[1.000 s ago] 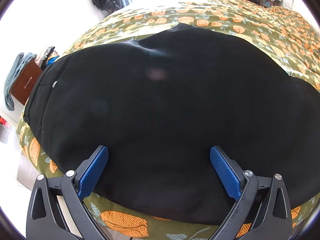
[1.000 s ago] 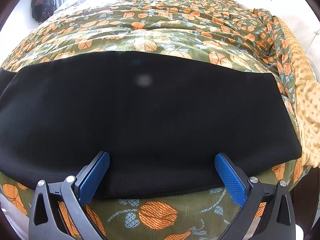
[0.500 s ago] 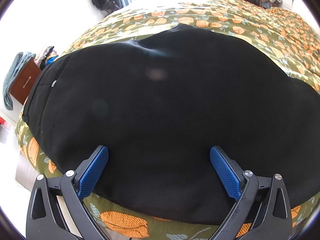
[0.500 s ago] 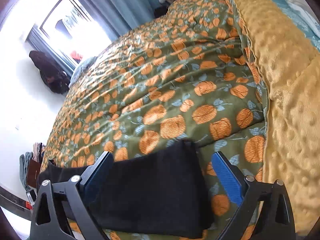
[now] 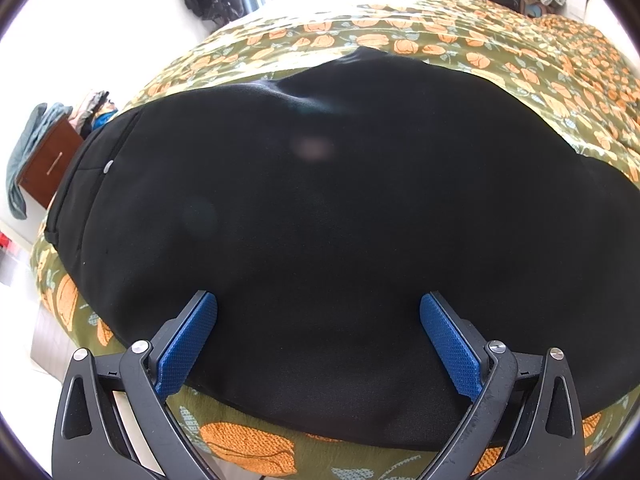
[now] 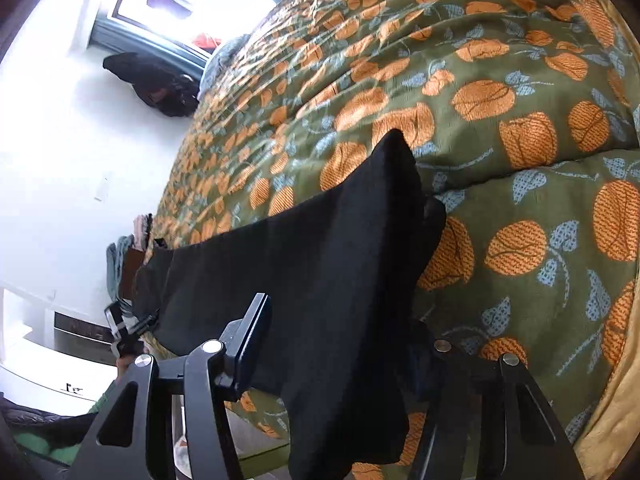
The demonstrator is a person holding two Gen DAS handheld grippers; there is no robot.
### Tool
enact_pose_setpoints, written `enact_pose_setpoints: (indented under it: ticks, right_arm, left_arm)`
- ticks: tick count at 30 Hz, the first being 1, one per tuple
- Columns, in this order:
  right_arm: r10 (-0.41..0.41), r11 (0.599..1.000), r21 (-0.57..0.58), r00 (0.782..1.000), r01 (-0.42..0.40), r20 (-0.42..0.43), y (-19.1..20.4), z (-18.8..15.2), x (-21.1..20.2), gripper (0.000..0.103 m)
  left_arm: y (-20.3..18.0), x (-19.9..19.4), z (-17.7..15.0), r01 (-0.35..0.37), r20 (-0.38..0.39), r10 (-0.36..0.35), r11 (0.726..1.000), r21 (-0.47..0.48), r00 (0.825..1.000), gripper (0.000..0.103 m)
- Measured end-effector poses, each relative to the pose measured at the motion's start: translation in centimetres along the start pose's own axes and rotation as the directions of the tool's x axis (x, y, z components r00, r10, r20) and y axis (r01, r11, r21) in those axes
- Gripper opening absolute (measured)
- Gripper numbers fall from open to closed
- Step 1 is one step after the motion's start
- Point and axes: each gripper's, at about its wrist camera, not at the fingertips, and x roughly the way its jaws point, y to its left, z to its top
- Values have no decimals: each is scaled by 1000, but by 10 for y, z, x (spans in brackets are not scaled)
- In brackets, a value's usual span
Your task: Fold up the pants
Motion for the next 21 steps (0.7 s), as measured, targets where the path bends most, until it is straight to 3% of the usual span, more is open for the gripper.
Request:
enact_pose_setpoints:
  ticks: [1,3,5,10,15,21]
  right_arm:
    - [-47,999,8,999,47,-21,-1,0,7,55]
    - [-76,996,36,997,77,-30,-4,-2,16,38]
    - [-24,997,77,1000,23,7,-4,-3,12,13]
    - [84,992,85,990,-94,114,22,-7,-8,12]
    - [261,963,14,948,-268,182,98,-12,-19,12]
    - [443,895,-112,890,-432,111,232,-17,50,12]
  left_arm:
    - [0,0,0,2,-1,-2,1000,0,1000,101]
    - [1,0,0,8,-1,-8,1000,0,1000,101]
    - [3,-1,-1,14,4,-14,1000,-2,1000,101]
    - [9,-6,1,37,-1,-37,999,-23,999,101]
    - [23,-20,-4,140,8,-140,987,-81,990,101]
    - [39,-38,-18,239,32,-237,964,-112,971,100]
